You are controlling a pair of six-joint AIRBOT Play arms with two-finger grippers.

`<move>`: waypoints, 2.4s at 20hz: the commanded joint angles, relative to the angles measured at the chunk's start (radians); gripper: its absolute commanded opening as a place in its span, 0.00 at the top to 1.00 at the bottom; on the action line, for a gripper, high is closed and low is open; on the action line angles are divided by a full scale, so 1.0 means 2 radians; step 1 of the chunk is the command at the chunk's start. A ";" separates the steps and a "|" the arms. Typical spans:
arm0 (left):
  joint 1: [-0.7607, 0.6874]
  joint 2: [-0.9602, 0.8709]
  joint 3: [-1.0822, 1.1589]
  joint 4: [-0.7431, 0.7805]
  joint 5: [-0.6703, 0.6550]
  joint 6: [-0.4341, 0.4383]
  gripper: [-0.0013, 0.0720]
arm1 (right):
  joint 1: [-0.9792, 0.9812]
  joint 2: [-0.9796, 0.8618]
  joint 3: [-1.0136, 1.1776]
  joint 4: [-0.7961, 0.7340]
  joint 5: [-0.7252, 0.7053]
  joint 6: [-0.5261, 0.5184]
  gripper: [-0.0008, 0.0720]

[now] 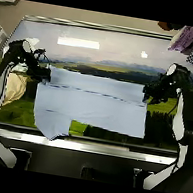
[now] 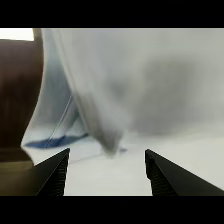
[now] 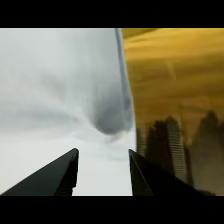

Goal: Fold the clothes and pants, and hang the long-sleeved shirts on hangers.

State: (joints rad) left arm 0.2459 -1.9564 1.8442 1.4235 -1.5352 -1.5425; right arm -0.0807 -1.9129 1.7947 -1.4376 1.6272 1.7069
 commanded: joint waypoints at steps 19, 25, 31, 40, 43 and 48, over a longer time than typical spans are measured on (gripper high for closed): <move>0.241 0.443 -0.708 -0.221 0.151 0.067 0.26 | -0.169 0.286 -0.351 0.281 -0.121 -0.195 0.43; 0.241 0.440 -0.724 -0.280 0.167 0.093 0.35 | -0.169 0.286 -0.351 0.281 -0.121 -0.197 0.43; 0.238 0.439 -0.727 -0.280 0.153 0.106 0.95 | -0.187 0.285 -0.351 0.279 -0.097 -0.217 0.42; 0.238 0.439 -0.727 -0.280 0.151 0.106 0.95 | -0.260 0.268 -0.484 0.242 -0.118 -0.227 0.29; 0.238 0.439 -0.727 -0.280 0.151 0.106 0.95 | -0.260 0.259 -0.532 0.239 -0.139 -0.244 0.29; 0.238 0.439 -0.727 -0.280 0.150 0.104 0.95 | -0.260 0.259 -0.573 0.271 -0.160 -0.276 0.29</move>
State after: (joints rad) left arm 0.7219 -1.0786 0.3901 0.8631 -1.2346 -1.3312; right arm -0.5991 -1.3914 0.6975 -0.9222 1.3453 1.2018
